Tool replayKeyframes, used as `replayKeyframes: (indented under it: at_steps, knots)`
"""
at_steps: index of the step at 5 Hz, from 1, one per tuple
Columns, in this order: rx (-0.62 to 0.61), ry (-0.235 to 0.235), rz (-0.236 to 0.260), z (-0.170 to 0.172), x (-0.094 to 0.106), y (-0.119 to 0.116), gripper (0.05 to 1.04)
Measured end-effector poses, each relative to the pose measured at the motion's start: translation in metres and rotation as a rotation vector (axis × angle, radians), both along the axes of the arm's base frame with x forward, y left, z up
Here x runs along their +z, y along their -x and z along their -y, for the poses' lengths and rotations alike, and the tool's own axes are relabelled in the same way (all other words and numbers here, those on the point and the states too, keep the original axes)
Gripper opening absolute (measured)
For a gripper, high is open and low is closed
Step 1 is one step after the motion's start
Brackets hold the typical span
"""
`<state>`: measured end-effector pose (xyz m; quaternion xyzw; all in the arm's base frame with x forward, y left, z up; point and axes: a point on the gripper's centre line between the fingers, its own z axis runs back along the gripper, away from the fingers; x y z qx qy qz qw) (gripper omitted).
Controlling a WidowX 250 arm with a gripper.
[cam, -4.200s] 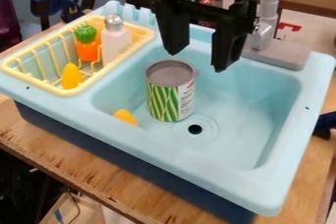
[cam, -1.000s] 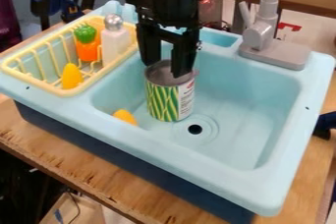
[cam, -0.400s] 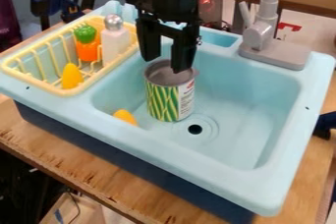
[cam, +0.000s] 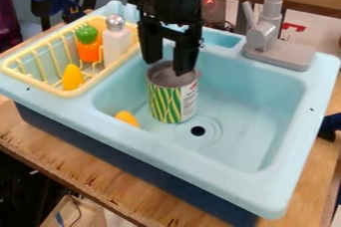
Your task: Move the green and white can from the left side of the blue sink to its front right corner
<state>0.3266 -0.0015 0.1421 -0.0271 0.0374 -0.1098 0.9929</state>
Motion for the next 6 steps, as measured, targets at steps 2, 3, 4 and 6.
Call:
replayKeyframes:
  at_steps: [2,3,4,6]
  knots:
    - [0.007,0.0,0.017,-0.005,-0.001,-0.003,1.0]
    - [0.003,0.02,0.031,-0.002,-0.005,-0.006,1.001]
    - [0.001,0.032,0.031,0.0,-0.007,-0.005,1.0]
    - [0.044,0.164,0.009,0.022,-0.019,0.002,1.0]
